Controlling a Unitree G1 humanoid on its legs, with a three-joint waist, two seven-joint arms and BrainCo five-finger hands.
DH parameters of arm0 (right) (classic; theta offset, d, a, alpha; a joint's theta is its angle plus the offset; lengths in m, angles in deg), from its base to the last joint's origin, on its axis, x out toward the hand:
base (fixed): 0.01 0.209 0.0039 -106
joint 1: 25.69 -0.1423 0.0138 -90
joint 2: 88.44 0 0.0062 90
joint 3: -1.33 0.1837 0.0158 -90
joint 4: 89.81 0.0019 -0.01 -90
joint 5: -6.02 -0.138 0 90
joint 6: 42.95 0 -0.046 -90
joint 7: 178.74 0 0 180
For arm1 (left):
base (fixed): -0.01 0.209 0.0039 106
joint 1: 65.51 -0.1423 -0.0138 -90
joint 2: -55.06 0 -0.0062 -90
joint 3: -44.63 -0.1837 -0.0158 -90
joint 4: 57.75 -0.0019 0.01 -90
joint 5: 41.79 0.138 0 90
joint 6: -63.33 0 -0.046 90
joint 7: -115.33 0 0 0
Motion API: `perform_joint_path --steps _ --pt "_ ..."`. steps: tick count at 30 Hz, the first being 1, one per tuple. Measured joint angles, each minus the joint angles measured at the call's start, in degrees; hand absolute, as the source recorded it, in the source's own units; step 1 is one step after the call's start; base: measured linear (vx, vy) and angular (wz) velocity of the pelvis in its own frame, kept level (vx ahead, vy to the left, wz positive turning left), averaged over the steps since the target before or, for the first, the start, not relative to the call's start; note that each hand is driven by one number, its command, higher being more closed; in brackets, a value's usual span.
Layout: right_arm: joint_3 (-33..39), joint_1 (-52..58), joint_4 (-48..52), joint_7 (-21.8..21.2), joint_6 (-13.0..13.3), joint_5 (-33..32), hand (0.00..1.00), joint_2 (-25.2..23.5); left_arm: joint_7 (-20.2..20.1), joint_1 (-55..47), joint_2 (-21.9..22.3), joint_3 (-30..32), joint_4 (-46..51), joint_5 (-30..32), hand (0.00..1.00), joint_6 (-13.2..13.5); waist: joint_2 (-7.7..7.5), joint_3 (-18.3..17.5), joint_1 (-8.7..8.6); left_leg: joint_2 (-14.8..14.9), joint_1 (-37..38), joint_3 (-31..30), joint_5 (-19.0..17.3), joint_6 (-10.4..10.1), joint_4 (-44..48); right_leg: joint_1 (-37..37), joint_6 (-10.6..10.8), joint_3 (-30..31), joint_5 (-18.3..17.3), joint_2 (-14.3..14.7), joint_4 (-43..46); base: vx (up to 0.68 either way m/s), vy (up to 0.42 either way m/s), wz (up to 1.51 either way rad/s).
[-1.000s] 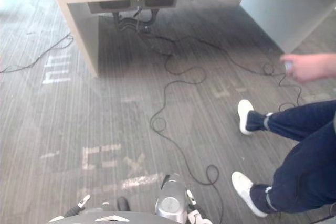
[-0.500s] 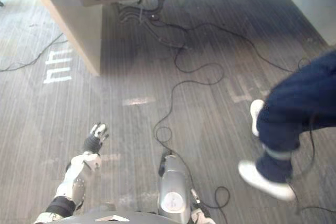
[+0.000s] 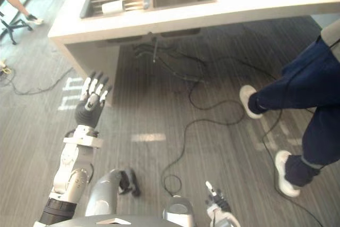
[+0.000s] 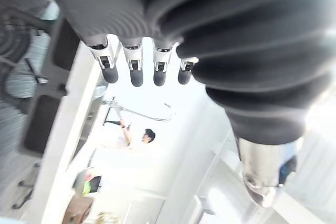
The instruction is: Walk over to the sink, pick up the cup, carry it to the dishwasher, place the cup inside the dishwasher, then close the dishwasher door
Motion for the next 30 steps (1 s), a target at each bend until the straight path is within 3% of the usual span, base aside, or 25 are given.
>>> perform_joint_path --steps 2,3,4,5,6,7,8,9,10,11,12,13,14,16,18,19,20,21,24,30 --pt "-0.07 -0.41 -3.47 1.06 -1.38 -0.75 0.00 1.04 1.43 1.89 -0.16 2.28 -1.17 0.50 0.00 1.16 1.12 -0.88 0.72 -0.78 1.18 -5.28 1.35 -0.46 -3.35 3.60 3.77 2.78 -6.30 0.30 0.68 0.58 0.338 -0.66" --pt "0.54 -0.53 -5.81 1.64 -2.10 -0.82 0.00 1.33 1.98 2.61 -0.27 3.56 -2.36 1.22 0.00 2.04 2.38 -1.88 0.83 -0.28 0.50 -9.75 2.49 2.24 -2.14 4.07 4.87 4.57 -10.38 1.54 2.33 0.37 0.309 -0.66" --pt "1.10 -0.73 -6.63 1.84 -2.38 -0.83 0.00 0.81 2.00 2.87 -0.58 3.90 -2.98 1.55 0.00 1.99 1.85 -2.03 0.89 -0.76 -0.03 -10.27 3.35 2.72 -0.27 4.19 4.86 5.04 -11.31 1.16 2.79 0.38 0.316 -0.64" --pt "2.36 -0.56 -9.99 2.51 -3.44 -0.79 0.00 -1.34 2.66 2.15 -1.87 4.64 -4.08 2.28 0.00 1.73 -2.02 -4.38 1.72 -3.25 -0.56 -9.24 2.28 4.34 3.50 5.00 4.34 5.99 -12.99 -2.11 2.51 0.45 0.207 -0.49" --pt "3.59 0.81 -12.31 2.53 -4.38 0.07 0.00 -3.16 3.10 2.17 -1.70 5.36 -3.86 3.01 0.00 1.42 -5.26 -6.52 1.68 -6.28 -0.55 -8.88 1.35 7.49 4.45 3.13 4.17 6.98 -10.83 -5.02 8.79 0.70 0.272 -0.40" --pt "3.68 0.42 -12.50 2.45 -4.63 1.27 0.00 -3.51 3.17 2.64 -1.34 5.92 -3.67 3.30 0.00 1.27 -5.55 -6.48 1.35 -6.73 -0.77 -8.90 1.95 9.55 5.29 0.22 6.90 6.64 -8.17 -6.95 14.48 0.73 0.241 -0.16" --pt "4.21 0.37 -13.93 2.48 -4.77 3.69 0.00 -3.88 3.36 3.04 -1.37 6.18 -2.97 3.31 0.00 0.87 -6.05 -6.73 0.80 -7.59 -0.44 -8.02 -0.11 10.67 6.79 -5.39 11.76 6.88 -1.03 -10.49 25.33 0.70 0.277 0.03" --pt "5.81 0.22 -14.36 2.77 -4.89 5.67 0.00 -4.27 3.41 3.77 -1.69 5.59 -2.24 3.37 0.00 0.33 -5.99 -6.71 0.07 -8.49 1.57 -7.29 -1.64 11.54 5.57 -9.09 10.65 6.54 6.61 -13.52 32.74 0.56 0.250 -0.08" --pt "6.18 -0.25 -14.32 2.82 -4.75 6.23 0.00 -4.34 3.85 4.13 -1.58 5.65 -2.05 3.50 0.00 0.25 -5.72 -6.50 -0.03 -8.70 3.22 -6.80 -1.98 11.70 4.35 -11.10 9.57 6.10 6.47 -14.70 36.47 0.51 0.206 -0.24" --pt "6.24 -1.12 -14.32 2.77 -4.39 6.59 0.00 -4.34 5.53 4.46 -1.77 6.35 -2.21 4.00 0.00 -0.22 -4.53 -5.82 -0.42 -8.63 7.63 -6.25 -2.11 11.89 0.92 -14.15 6.94 4.18 4.78 -15.43 40.88 0.45 0.170 -0.49" --pt "6.23 -1.43 -14.18 2.55 -3.93 6.58 0.00 -4.34 6.98 4.48 -2.22 6.37 -2.30 4.00 0.00 -0.13 -3.04 -5.39 -0.85 -8.15 12.52 -6.14 -1.65 11.23 -3.57 -15.62 4.79 0.94 2.63 -14.74 40.32 0.41 0.155 -0.53" --pt "6.20 -1.41 -14.12 2.41 -3.49 6.58 0.00 -4.34 7.31 4.55 -2.41 6.38 -2.30 4.00 0.00 0.05 -2.45 -5.37 -1.01 -7.83 14.66 -6.09 -1.45 10.90 -5.56 -16.63 4.33 -0.58 1.53 -14.03 38.46 0.36 0.108 -0.47" --pt "5.94 -1.45 -13.61 2.31 -3.30 6.62 0.00 -4.26 8.01 5.43 -2.55 6.38 -2.75 4.22 0.00 1.16 -1.51 -5.32 -1.39 -6.90 17.45 -6.07 -1.19 10.50 -8.36 -19.01 3.87 -2.86 -0.13 -11.74 31.53 0.29 0.036 -0.30" --pt "5.83 -1.48 -13.76 2.40 -3.40 6.60 0.00 -4.26 8.23 8.56 -3.16 6.35 -4.60 4.42 0.00 2.81 -0.95 -5.22 -2.06 -5.84 18.38 -6.65 -1.44 9.42 -9.86 -23.48 4.30 -3.05 0.67 -8.53 17.62 0.24 -0.033 0.04" --pt "6.17 -0.45 -14.79 2.52 -3.65 6.57 0.00 -4.40 9.46 10.83 -5.12 6.10 -9.30 4.32 0.00 3.63 -1.34 -4.78 -3.60 -5.40 19.55 -9.12 -3.10 6.97 -8.61 -26.84 4.92 1.33 9.13 -7.29 4.64 0.25 -0.149 0.47" --pt "6.18 0.38 -14.96 2.48 -3.67 6.58 0.00 -4.61 9.88 10.70 -5.63 6.15 -10.31 4.29 0.00 3.64 -1.76 -4.64 -4.01 -5.40 20.13 -10.15 -4.10 6.24 -7.59 -26.41 4.85 2.69 12.51 -7.13 2.74 0.23 -0.218 0.60" --pt "6.23 2.16 -15.11 2.32 -3.57 6.70 0.00 -5.41 10.23 10.58 -6.53 6.18 -11.20 4.23 0.00 3.74 -3.27 -4.55 -4.37 -5.73 20.40 -11.90 -6.12 4.91 -5.27 -25.23 5.37 5.04 19.94 -7.39 1.36 0.18 -0.277 0.63" --pt "7.06 3.26 -16.04 2.18 -3.49 7.12 0.00 -5.36 10.48 9.88 -6.11 6.61 -11.60 3.92 0.00 4.33 -3.16 -4.17 -4.39 -4.82 20.90 -14.28 -9.04 3.32 -2.76 -24.45 5.53 5.55 19.14 -6.79 3.92 0.22 -0.345 0.54" --pt "9.11 4.14 -15.34 0.34 -2.75 7.17 0.00 -5.27 10.39 8.89 -5.85 6.32 -11.43 3.05 0.00 5.50 -0.75 -5.71 -3.93 -2.10 19.70 -18.56 -8.82 0.68 -4.44 -24.62 6.25 4.21 14.60 -3.55 4.38 0.18 -0.287 0.32" --pt "11.19 2.86 -13.65 -0.84 -2.31 13.34 0.00 -4.69 13.58 8.94 -5.85 6.36 -13.72 3.21 0.00 5.48 0.66 -6.83 -3.68 0.98 20.82 -22.96 -2.39 0.73 -14.46 -22.68 4.86 1.42 14.37 1.88 -2.02 0.12 -0.172 0.28"
